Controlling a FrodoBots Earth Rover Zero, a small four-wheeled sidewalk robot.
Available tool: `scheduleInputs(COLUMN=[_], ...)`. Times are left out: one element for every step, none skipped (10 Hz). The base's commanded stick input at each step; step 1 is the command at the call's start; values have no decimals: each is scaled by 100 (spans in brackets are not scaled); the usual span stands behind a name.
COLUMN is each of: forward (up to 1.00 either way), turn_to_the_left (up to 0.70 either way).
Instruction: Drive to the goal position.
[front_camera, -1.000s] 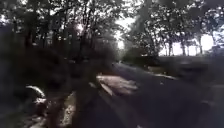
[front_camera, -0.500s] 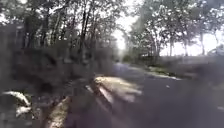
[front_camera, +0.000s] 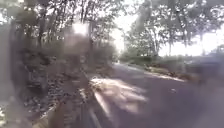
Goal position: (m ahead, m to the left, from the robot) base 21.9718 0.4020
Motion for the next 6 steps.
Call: scheduleInputs(forward=[70,70,70,70,70,70], turn_to_the_left=[-1,-1,-1,-1,-1,-1])
